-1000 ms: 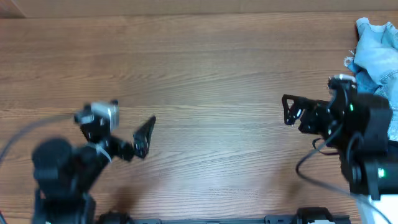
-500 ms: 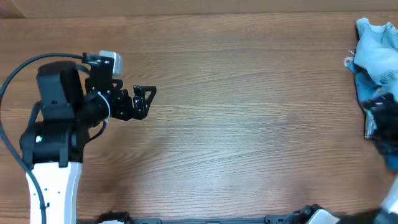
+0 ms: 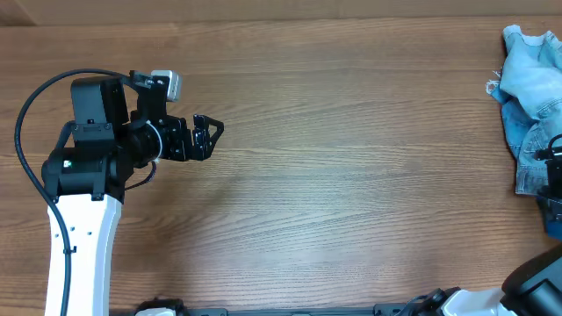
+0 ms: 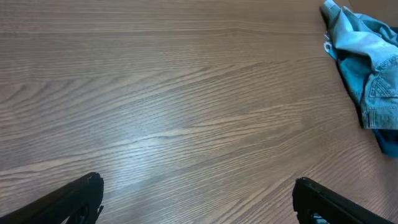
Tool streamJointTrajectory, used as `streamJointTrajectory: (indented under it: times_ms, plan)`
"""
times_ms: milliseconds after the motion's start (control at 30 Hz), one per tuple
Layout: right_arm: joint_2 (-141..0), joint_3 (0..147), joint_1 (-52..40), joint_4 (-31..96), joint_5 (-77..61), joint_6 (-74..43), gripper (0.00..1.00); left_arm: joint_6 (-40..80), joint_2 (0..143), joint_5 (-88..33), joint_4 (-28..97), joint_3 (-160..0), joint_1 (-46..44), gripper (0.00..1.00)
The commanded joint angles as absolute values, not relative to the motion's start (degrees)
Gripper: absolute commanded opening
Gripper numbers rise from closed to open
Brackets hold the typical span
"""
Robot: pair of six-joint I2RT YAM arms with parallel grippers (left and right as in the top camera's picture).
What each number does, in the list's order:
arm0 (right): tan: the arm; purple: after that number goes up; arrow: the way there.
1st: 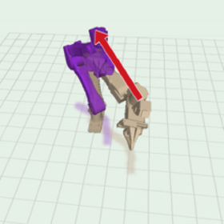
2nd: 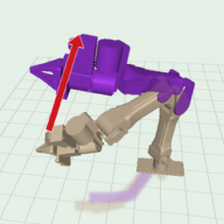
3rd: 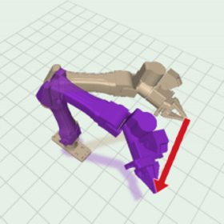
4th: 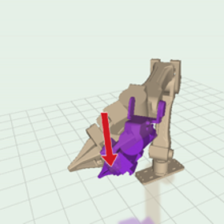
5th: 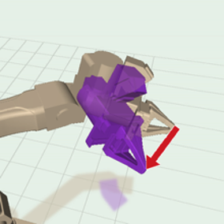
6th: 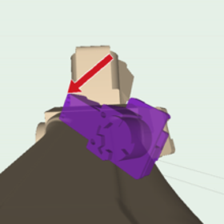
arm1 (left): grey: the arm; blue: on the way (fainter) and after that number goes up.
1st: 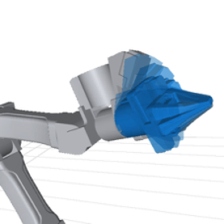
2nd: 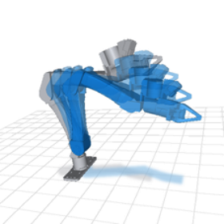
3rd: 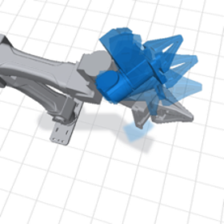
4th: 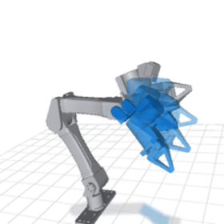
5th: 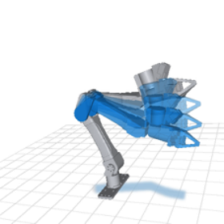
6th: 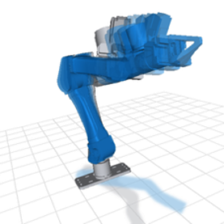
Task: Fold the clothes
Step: 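Raise the left gripper to a hover and reach the right gripper into the denim shorts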
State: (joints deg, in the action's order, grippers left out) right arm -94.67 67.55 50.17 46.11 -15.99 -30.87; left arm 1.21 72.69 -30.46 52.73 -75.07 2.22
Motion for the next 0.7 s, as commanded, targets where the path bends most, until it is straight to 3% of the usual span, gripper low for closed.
streamJointTrajectory:
  times_ms: [0,300,567,667]
  plan:
    - [-94.7,68.6,50.3,45.5,-11.5,-31.3,1.0,1.7,72.9,-31.5,52.6,-76.6,1.8,1.0]
    - [-99.3,68.6,50.3,44.7,-7.3,-27.3,1.0,1.7,72.9,-31.1,52.2,-76.6,1.8,1.0]
    - [-104.3,68.6,50.3,35.0,-16.4,-17.9,1.0,1.7,72.9,-28.3,52.0,-76.6,1.8,1.0]
    - [-104.3,68.6,50.3,33.5,-17.2,-17.9,0.88,1.7,72.9,-28.3,51.6,-76.6,1.8,1.0]
